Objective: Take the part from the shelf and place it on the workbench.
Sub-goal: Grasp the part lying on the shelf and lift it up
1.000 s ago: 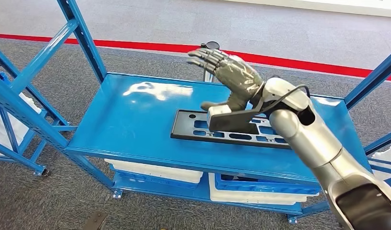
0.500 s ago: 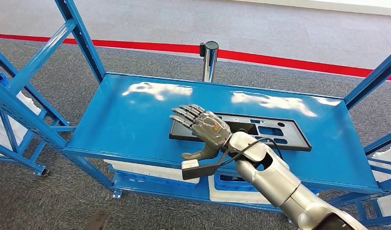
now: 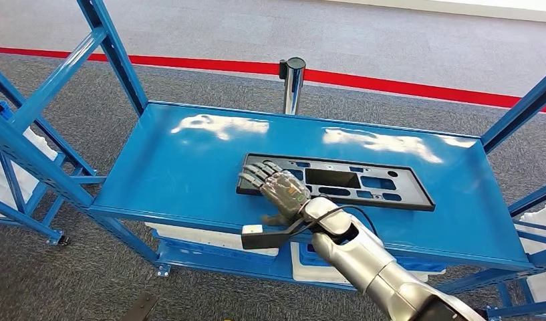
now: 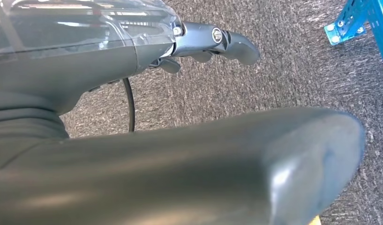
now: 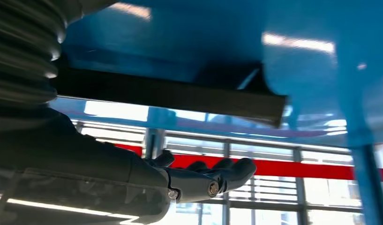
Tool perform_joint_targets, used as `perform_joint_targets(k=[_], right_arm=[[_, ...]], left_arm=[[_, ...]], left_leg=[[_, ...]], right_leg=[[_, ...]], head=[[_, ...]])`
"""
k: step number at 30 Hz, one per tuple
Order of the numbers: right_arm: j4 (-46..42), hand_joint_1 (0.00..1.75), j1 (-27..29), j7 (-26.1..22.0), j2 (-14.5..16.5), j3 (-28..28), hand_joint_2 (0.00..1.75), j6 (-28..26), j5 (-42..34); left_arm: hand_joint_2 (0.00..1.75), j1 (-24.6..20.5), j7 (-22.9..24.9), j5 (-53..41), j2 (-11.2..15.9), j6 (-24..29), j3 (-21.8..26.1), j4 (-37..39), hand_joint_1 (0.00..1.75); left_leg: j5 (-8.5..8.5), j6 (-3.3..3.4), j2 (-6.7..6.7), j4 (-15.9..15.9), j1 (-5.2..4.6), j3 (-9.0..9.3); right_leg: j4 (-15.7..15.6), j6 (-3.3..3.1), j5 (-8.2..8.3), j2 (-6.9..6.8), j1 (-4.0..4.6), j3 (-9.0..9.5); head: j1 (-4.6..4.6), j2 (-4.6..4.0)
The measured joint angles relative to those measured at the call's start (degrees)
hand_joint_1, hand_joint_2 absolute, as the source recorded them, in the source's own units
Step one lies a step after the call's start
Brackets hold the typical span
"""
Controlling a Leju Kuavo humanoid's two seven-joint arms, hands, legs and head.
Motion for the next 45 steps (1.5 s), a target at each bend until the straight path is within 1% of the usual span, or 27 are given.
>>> perform_joint_targets(k=[3,7,15,21,25,31,38,41,44,45], right_arm=[[3.9,0.00,-1.2,1.3,-0.3,-1.8,1.75,-1.8,0.5],[7.5,0.00,-2.6,2.6,-1.8,-4.7,1.75,-3.7,1.3],[10.2,0.00,-4.1,3.3,-6.6,-10.4,1.75,-4.8,2.8],[10.8,0.00,-5.2,4.2,-9.7,-13.0,1.75,-4.9,4.6],[10.9,1.75,-5.8,4.2,-11.0,-14.4,1.75,-4.8,5.1],[10.9,1.75,-6.2,2.0,-11.5,-15.9,1.75,-4.1,6.6],[10.6,1.75,-6.6,0.8,-10.6,-16.3,1.75,-3.9,8.5],[9.8,1.75,-7.0,-0.5,-10.3,-16.3,1.75,-3.4,8.9],[8.1,1.75,-7.2,-1.5,-10.1,-16.3,1.75,-2.8,9.3],[7.4,1.75,-7.2,-1.8,-10.1,-16.3,1.75,-2.6,9.4]], left_arm=[[0.00,0.0,-0.1,0.0,0.0,0.0,0.0,0.0,0.00],[0.00,0.0,-0.2,0.0,0.0,0.0,0.0,0.0,0.00],[0.00,0.1,-0.2,0.0,0.0,0.0,0.0,0.0,0.00],[0.00,0.1,-0.5,0.3,0.1,0.0,0.0,0.0,0.00],[0.00,-0.1,-1.0,0.5,0.1,0.0,0.0,0.0,0.00],[0.00,-0.4,-1.1,0.5,0.1,0.0,0.0,0.0,0.00],[0.00,-0.5,-1.2,0.5,0.1,-0.1,0.0,0.0,0.00],[0.00,-0.5,-2.2,0.4,0.1,-0.6,-0.1,0.0,0.00],[0.00,-0.5,-4.2,0.2,0.1,-1.1,-0.4,0.0,0.00],[0.44,-0.5,-4.8,0.1,0.1,-1.1,-0.6,0.0,0.00]], left_leg=[[0.00,0.00,0.02,0.0,-0.02,0.00],[0.00,0.00,0.01,0.0,-0.05,0.00],[-0.01,0.01,0.00,0.0,-0.06,0.00],[0.00,0.01,0.00,0.0,-0.05,0.00],[-0.01,0.01,0.01,0.0,-0.05,0.00],[-0.01,0.01,0.01,0.0,-0.05,0.00],[0.00,0.00,0.01,0.0,-0.05,0.00],[0.00,0.00,0.01,0.0,-0.04,0.00],[0.00,0.00,0.01,0.0,-0.05,0.00],[0.00,0.00,0.01,0.0,-0.05,0.00]], right_leg=[[0.0,0.00,0.00,0.01,-0.02,0.00],[0.0,0.01,0.01,0.00,-0.04,0.01],[0.0,0.01,0.01,0.00,-0.04,0.01],[0.0,0.02,0.01,0.00,-0.03,0.00],[0.0,0.02,0.01,0.01,-0.03,-0.01],[0.0,0.02,0.01,0.01,-0.03,0.00],[0.0,0.02,0.01,0.01,-0.02,0.00],[0.0,0.02,0.01,0.01,-0.02,0.00],[0.0,0.02,0.01,0.01,-0.02,0.01],[0.0,0.02,0.01,0.01,-0.02,0.01]], head=[[0.01,0.01],[0.00,0.00],[0.00,0.00],[0.00,0.00],[0.00,0.00],[0.01,0.00],[0.00,0.00],[0.01,0.00],[0.01,0.00],[0.00,0.00]])
